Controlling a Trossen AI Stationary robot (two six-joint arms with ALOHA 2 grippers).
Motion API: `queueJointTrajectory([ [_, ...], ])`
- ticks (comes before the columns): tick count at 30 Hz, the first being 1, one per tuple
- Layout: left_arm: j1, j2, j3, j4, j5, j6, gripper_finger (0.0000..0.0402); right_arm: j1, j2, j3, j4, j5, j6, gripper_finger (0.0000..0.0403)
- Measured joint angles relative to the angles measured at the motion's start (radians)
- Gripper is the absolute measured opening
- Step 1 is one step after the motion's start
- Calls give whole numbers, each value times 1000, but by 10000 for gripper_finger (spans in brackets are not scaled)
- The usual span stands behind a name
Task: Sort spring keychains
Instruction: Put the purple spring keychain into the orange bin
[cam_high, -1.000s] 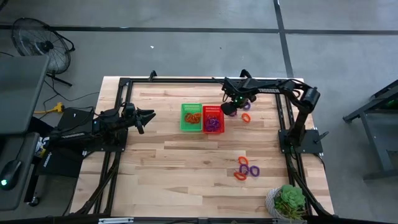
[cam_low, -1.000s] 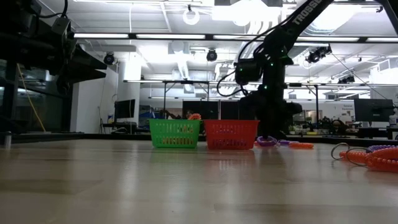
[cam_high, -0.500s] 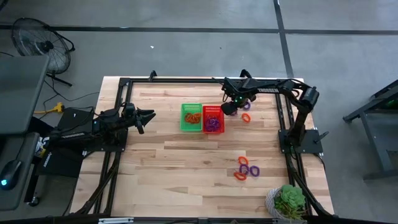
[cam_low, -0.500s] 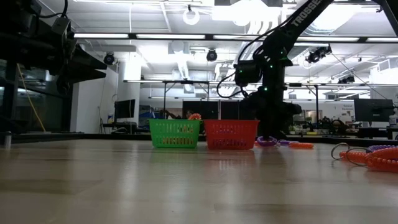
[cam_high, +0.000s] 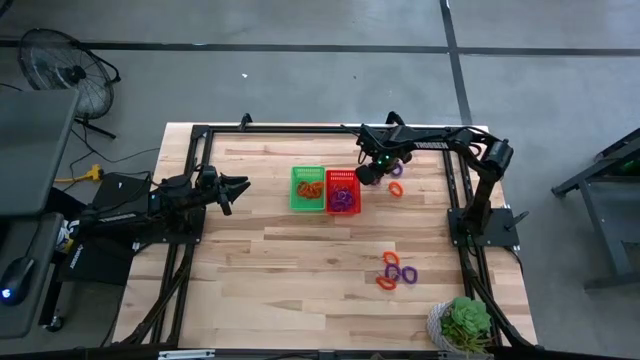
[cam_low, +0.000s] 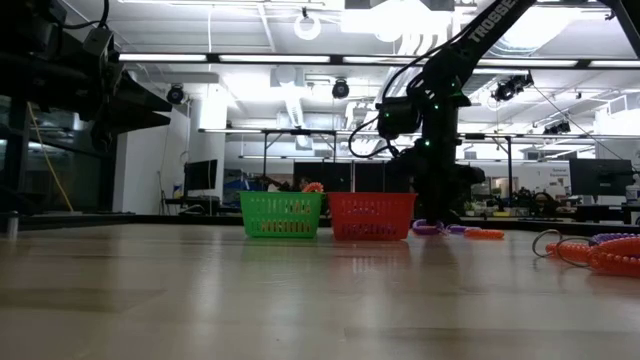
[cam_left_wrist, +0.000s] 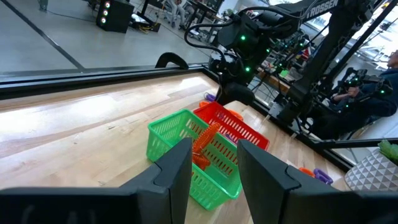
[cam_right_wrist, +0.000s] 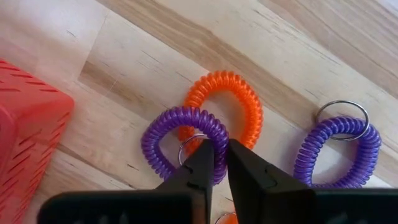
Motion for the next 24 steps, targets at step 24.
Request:
queueJointTrajectory([
  [24, 0, 0, 0, 0, 0, 0, 126, 27, -2, 137, -139, -3, -44, 2],
])
